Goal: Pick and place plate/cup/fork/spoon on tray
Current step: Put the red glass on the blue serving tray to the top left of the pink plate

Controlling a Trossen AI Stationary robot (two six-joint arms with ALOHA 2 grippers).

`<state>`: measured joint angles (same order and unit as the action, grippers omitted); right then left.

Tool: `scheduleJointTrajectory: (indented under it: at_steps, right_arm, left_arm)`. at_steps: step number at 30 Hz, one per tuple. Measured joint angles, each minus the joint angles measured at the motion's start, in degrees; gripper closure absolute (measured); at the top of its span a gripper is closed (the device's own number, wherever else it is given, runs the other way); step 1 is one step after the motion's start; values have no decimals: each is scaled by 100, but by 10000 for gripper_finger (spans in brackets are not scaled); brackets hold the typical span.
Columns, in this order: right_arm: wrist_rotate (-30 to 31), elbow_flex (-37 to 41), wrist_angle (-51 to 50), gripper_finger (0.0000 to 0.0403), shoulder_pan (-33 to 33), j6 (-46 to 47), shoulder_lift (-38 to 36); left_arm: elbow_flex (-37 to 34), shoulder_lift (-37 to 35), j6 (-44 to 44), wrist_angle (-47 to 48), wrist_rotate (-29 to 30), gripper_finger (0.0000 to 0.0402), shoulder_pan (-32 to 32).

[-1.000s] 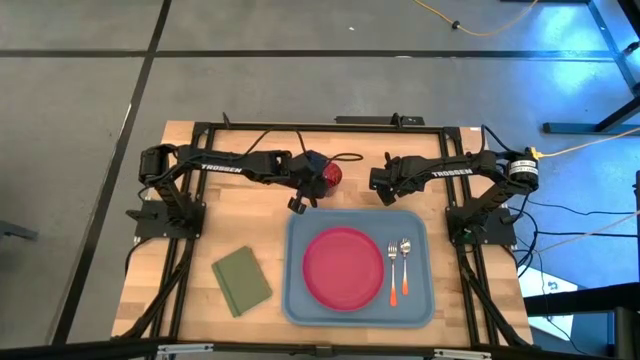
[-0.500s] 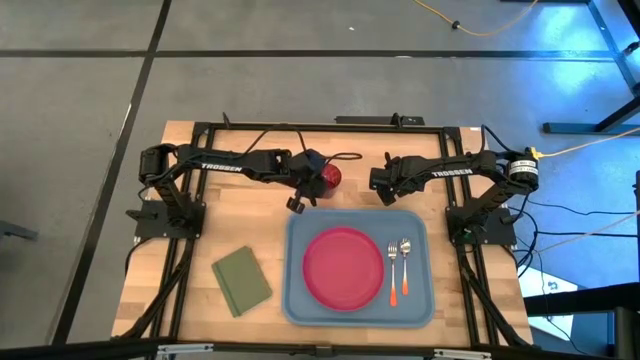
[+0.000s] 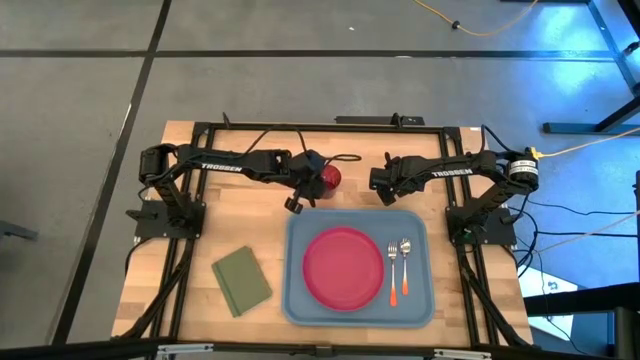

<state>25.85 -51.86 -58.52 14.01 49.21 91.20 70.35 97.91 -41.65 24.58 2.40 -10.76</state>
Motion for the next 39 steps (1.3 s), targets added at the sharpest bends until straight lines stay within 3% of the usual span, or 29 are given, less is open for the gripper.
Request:
scheduleJointTrajectory:
  at_steps: [7,22,39]
  right_arm:
    - [0,0,2,302,1,-2,0]
    - [2,0,0,302,1,-22,0]
    - [8,0,23,302,0,-22,-2]
  left_arm:
    - [2,0,-99,-33,99,344,-113]
    - [0,0,-247,-73,-491,344,-235]
    - [-4,263,-251,-225,-418,344,-247]
